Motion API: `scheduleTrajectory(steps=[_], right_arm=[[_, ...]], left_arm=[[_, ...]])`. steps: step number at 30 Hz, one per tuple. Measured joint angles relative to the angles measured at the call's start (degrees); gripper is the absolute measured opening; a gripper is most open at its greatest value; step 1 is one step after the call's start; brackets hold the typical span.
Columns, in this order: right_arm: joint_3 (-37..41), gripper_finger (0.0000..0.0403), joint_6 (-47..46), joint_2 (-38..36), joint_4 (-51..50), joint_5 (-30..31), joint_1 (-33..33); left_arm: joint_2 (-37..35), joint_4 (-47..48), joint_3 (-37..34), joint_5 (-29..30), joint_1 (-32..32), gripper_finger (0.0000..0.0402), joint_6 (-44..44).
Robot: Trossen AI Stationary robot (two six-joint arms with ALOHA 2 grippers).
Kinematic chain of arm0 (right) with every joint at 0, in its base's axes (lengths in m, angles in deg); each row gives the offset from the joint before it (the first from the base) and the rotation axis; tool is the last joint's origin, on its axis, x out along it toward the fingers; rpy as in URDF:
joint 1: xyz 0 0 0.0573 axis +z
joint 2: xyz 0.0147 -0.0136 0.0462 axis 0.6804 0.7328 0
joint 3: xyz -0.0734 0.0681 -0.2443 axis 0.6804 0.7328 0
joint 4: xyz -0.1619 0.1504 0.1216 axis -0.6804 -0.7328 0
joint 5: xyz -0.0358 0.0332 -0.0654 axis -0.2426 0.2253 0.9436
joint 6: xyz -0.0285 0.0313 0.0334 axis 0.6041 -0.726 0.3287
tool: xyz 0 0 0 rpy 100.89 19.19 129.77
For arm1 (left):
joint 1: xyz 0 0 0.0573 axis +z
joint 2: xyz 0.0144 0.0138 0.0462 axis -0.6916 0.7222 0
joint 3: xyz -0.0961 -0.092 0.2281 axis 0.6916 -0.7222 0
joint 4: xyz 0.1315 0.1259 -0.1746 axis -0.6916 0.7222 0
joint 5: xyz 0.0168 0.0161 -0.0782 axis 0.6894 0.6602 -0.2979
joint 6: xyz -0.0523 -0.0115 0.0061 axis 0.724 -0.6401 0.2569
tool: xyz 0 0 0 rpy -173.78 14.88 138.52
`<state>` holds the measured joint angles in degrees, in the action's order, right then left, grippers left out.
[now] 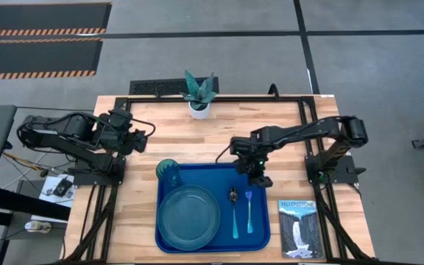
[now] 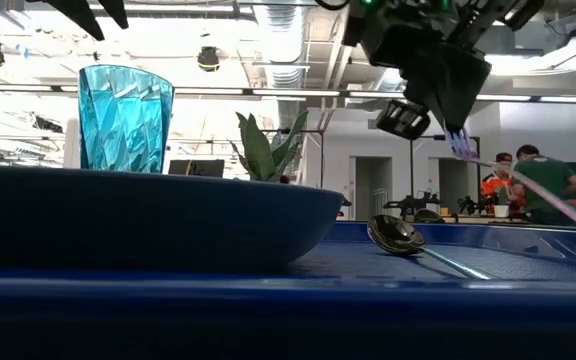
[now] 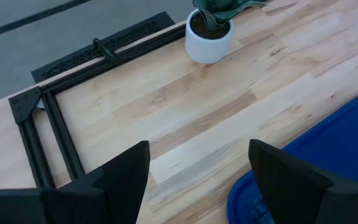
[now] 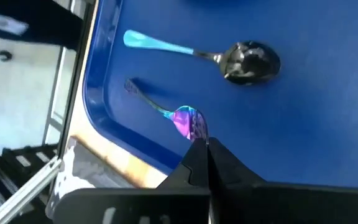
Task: Pick and place plate/cup/fork/spoon on tray
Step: Put the blue fork on the blue tray to the right of the blue spoon
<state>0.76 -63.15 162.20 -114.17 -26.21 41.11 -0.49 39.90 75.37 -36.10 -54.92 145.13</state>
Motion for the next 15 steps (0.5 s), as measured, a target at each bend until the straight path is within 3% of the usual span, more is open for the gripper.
scheduleTrajectory(steps=[6, 15], right_arm=[[3.97, 0.0000, 0.07, -0.30, 5.87, -4.03, -0.30], [4.18, 0.0000, 1.93, 7.08, 7.86, -4.91, 0.05]], left_arm=[[-0.02, 0.02, 0.00, -0.05, 0.00, 0.0261, 2.14], [-0.02, 0.00, 0.00, -0.41, 0.01, 0.0261, 3.04]])
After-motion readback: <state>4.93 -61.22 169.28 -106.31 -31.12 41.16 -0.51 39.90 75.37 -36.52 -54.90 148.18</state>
